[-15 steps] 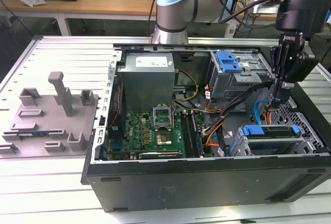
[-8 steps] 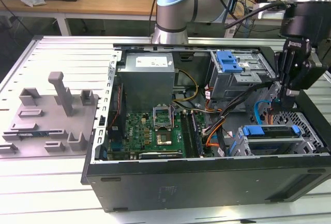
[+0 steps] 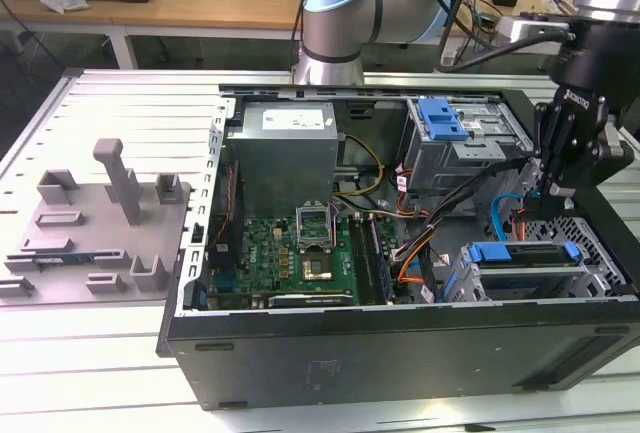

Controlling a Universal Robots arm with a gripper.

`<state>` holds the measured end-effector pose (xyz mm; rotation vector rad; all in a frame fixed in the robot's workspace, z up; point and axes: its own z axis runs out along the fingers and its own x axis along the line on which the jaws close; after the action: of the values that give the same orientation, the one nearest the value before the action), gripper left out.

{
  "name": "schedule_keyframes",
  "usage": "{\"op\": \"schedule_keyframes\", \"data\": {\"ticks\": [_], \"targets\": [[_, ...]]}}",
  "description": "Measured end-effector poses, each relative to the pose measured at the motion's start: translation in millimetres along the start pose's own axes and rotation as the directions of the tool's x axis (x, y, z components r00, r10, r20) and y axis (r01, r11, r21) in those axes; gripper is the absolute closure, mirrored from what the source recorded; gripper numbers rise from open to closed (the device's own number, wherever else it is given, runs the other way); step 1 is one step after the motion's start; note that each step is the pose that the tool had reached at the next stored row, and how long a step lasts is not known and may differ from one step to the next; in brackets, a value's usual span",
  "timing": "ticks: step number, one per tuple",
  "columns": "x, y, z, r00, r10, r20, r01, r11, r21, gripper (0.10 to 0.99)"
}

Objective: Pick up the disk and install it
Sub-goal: 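Insert the first disk wire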

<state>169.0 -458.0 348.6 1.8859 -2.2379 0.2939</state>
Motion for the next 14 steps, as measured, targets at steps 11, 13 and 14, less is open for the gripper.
{"op": "schedule_keyframes", "data": {"ticks": [11,13,14], "targets": [[16.3,-1.5,-6.5,0.9948,-0.017,0.1,0.018,0.9998,-0.007,0.922],[19.9,-1.5,-5.6,0.9924,-0.02,0.1213,0.021,0.9997,-0.008,0.922],[21.3,-1.5,-5.2,0.992,-0.021,0.1242,0.022,0.9997,-0.008,0.922]]}}
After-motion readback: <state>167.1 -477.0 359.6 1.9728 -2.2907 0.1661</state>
